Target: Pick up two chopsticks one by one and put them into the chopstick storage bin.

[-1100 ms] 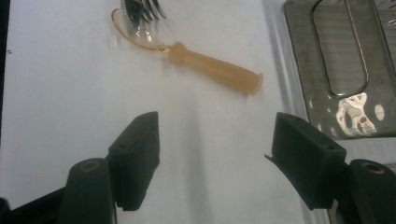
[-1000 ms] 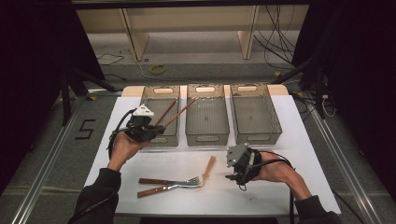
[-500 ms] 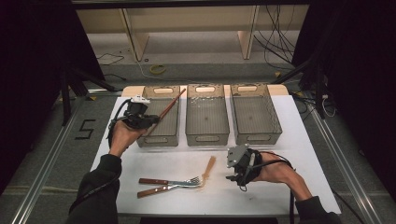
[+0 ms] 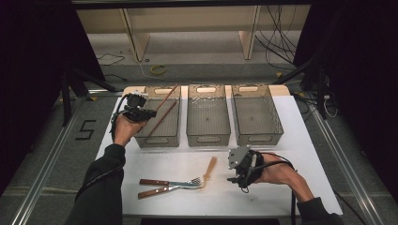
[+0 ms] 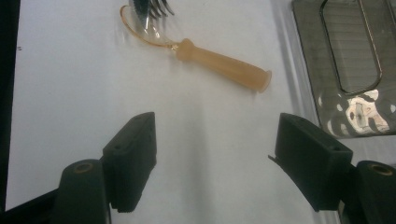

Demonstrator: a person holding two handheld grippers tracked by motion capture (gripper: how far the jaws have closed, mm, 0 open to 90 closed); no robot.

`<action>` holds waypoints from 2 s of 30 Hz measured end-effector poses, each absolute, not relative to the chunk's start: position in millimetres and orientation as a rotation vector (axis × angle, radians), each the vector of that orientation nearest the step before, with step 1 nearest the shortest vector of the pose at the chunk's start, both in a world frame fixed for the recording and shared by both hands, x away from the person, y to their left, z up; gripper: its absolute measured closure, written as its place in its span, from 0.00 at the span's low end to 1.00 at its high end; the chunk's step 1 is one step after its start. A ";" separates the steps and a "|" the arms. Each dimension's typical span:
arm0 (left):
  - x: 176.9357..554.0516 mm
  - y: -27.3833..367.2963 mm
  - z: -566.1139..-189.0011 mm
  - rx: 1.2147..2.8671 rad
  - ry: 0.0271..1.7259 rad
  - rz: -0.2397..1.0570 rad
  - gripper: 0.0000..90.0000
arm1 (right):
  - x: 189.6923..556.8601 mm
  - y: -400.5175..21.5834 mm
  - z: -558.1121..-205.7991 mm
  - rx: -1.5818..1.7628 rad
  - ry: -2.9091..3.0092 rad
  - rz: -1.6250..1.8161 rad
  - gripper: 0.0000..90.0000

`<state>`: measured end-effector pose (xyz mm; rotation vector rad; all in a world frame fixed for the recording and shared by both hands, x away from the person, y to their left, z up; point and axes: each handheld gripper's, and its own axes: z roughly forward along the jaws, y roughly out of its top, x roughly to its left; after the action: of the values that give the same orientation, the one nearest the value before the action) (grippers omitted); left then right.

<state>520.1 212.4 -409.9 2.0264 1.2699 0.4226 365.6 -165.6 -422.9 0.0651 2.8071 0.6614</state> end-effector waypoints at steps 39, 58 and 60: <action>436.1 210.0 -402.0 1.823 1.093 0.411 0.32 | 375.3 -143.2 -419.3 -0.043 2.823 0.645 0.33; 382.2 199.6 -438.7 1.848 0.973 0.369 0.27 | 406.0 -101.9 -439.5 -0.215 2.942 0.531 0.38; 380.9 199.2 -440.1 1.853 0.971 0.373 0.27 | 408.6 -98.8 -442.8 -0.236 2.945 0.509 0.39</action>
<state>380.9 199.2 -440.1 1.8526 0.9710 0.3732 408.6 -98.8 -442.8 -0.2355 2.9452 0.5090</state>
